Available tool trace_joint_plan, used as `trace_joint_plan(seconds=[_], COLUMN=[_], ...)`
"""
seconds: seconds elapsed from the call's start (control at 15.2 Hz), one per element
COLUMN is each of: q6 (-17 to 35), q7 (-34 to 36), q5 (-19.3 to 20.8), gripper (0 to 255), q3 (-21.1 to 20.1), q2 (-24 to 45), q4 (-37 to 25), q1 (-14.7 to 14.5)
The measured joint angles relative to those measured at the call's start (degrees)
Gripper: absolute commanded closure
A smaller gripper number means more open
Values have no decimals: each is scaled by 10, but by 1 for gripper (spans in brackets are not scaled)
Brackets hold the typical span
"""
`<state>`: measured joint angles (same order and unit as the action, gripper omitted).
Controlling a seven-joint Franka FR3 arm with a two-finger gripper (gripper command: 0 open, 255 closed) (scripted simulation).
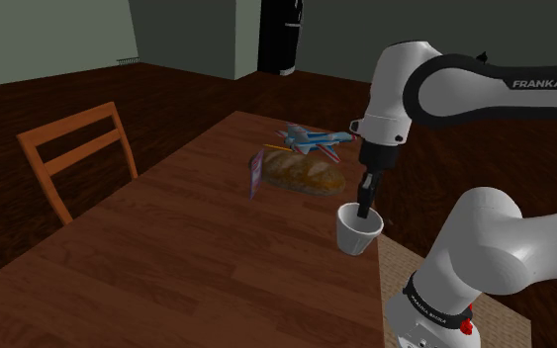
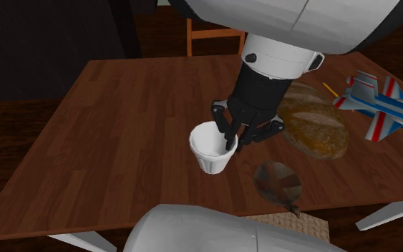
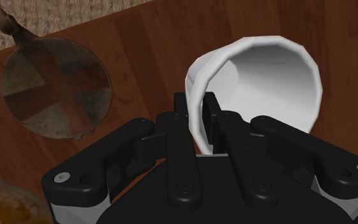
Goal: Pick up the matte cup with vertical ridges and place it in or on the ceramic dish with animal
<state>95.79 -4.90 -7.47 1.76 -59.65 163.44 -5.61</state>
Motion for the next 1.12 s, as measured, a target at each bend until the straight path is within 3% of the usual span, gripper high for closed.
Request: trace_joint_plan(seconds=[0.59,1.12], q6=[-63,-97], q7=[9,-87], q5=[1,97], gripper=[255,255], q3=[1,103], q2=[5,51], q4=[-69,-140], q1=[-1,46])
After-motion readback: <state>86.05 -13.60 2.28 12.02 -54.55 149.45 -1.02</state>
